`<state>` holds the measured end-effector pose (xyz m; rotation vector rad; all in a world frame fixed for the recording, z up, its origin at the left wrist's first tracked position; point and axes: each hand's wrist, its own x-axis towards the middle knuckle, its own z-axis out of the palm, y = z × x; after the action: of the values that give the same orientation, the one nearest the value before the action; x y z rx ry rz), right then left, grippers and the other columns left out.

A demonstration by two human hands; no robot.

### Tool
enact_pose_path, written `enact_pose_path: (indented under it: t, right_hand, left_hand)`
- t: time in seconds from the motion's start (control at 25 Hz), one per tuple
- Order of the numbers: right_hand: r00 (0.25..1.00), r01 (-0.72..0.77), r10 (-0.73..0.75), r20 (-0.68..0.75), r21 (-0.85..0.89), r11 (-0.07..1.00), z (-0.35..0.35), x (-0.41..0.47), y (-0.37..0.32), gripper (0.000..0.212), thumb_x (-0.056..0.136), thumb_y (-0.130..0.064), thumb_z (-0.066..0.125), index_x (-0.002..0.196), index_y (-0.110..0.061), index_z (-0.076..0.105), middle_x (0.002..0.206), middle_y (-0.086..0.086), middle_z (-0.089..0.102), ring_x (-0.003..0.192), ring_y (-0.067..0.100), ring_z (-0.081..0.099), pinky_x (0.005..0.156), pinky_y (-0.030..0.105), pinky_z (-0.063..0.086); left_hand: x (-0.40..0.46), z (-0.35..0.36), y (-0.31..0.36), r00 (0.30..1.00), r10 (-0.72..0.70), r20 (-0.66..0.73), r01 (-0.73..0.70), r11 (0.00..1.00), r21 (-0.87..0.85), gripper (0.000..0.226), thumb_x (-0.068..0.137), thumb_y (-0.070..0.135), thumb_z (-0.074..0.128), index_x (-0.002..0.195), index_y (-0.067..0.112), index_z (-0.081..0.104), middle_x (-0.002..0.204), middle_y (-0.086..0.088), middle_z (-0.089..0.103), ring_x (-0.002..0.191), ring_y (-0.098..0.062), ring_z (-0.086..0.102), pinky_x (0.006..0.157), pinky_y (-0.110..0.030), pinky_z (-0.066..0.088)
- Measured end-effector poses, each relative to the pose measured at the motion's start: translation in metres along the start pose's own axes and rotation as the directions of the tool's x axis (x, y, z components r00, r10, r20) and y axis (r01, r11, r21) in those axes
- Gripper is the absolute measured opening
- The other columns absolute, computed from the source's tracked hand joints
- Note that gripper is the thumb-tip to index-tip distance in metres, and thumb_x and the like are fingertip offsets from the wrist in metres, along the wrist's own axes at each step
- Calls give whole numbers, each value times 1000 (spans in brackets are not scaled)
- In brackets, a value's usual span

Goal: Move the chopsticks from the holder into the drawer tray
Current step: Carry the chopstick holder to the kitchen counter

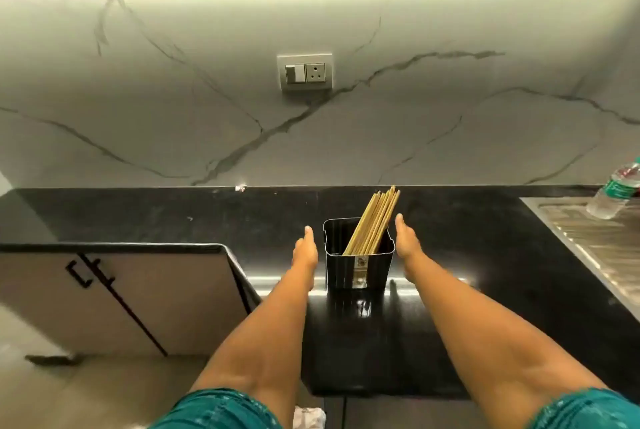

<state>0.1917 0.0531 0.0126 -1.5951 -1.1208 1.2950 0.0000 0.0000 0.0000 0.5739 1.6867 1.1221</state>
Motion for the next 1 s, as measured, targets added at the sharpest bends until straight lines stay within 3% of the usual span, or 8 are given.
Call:
enact_pose_path:
  t: [0.08,0.16,0.2,0.4,0.56,0.68,0.88,1.0]
  right_hand:
    - [980,-134,115,161,111,985,4,1,11,79,91,-70,24,147,-15,35,153,10,36,141,29,33,116,45,25]
    - [963,-199,153,221,201,959,7,1,23,86,86,-76,23,145,-15,38,148,12,44,136,30,41,114,49,31]
    - [961,-204,153,231,215,955,8,1,25,87,86,-76,23,144,-14,40,146,12,47,133,30,45,113,48,34]
    - [957,-162,101,273,209,965,23,-21,30,74,89,-72,22,123,-18,61,130,10,62,119,26,56,102,42,44]
    - [947,-144,76,312,202,969,65,-67,40,66,88,-74,22,101,-27,66,105,3,69,112,26,61,102,45,46]
    - [933,-144,85,351,144,979,101,-115,48,76,85,-77,19,116,-23,64,114,5,68,110,27,62,101,49,47]
    - [797,-110,58,602,51,993,157,-213,74,70,91,-69,21,123,-21,62,116,7,68,105,23,64,89,42,53]
    - [625,-150,112,773,-22,988,178,-298,104,68,90,-69,27,127,-23,59,119,4,67,109,23,63,88,44,53]
  left_hand:
    - [-3,11,-3,993,-43,107,53,994,-92,73,92,63,26,146,15,29,153,-8,29,137,-28,31,109,-46,29]
    - [-12,18,-9,984,-50,172,75,986,-146,72,91,65,25,140,14,43,143,-10,45,124,-25,49,91,-37,45]
    - [-17,19,-12,986,-54,157,74,989,-128,71,92,64,24,139,15,43,141,-11,47,122,-26,50,86,-34,45]
    - [-39,7,-39,998,-22,65,27,996,-83,72,90,67,19,145,23,34,149,-8,38,134,-27,38,108,-40,32]
    - [-73,-41,-63,1000,7,-23,-12,981,-192,75,87,71,16,129,22,56,123,-6,63,103,-16,60,82,-30,49]
    - [-114,-86,-85,983,27,-184,-64,978,-197,70,91,66,14,138,26,46,128,1,58,98,-6,53,82,-18,38]
    - [-204,-163,-148,907,-7,-422,-118,956,-269,72,89,68,10,145,28,32,149,-6,38,134,-20,36,99,-32,25]
    - [-280,-203,-204,811,-83,-579,-128,941,-314,71,88,69,9,145,33,30,149,-4,38,137,-22,33,100,-34,25]
